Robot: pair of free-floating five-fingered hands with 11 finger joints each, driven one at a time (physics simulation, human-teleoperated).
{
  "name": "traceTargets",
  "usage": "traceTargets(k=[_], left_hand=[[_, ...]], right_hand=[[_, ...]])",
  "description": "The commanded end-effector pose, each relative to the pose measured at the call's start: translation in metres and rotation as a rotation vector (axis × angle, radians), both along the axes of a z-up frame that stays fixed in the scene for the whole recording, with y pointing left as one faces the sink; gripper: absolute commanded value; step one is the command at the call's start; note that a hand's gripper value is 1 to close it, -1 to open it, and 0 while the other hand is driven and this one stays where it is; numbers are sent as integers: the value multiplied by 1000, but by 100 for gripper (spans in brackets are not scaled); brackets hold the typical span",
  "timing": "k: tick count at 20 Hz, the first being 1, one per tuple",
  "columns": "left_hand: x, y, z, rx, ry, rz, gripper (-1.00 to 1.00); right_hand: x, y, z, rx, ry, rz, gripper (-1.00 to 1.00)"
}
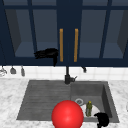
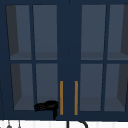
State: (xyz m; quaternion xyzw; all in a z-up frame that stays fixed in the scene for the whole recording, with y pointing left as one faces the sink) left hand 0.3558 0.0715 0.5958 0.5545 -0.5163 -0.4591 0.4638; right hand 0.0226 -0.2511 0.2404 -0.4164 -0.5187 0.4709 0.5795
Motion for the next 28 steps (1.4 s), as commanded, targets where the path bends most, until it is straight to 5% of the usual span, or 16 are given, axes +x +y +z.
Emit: traceTargets(k=[1,5,9,10,11,18,28], left_hand=[[-31,7,-7,0,-50,0,-100],[-62,21,-16,1,-19,-1,-100],[-95,35,-27,3,-25,-1,-100],[-99,40,-33,-4,-2,-53,-100],[-105,41,-37,-5,-11,-69,-100],[-138,59,-67,-2,-18,-112,-100],[-149,75,-132,-2,-8,-204,-100]], right_hand=[[0,0,0,0,0,0,0],[0,0,0,0,0,0,0],[0,0,0,0,0,0,0],[0,0,0,0,0,0,0],[0,0,0,0,0,0,0],[0,0,0,0,0,0,0],[0,0,0,0,0,0,0]])
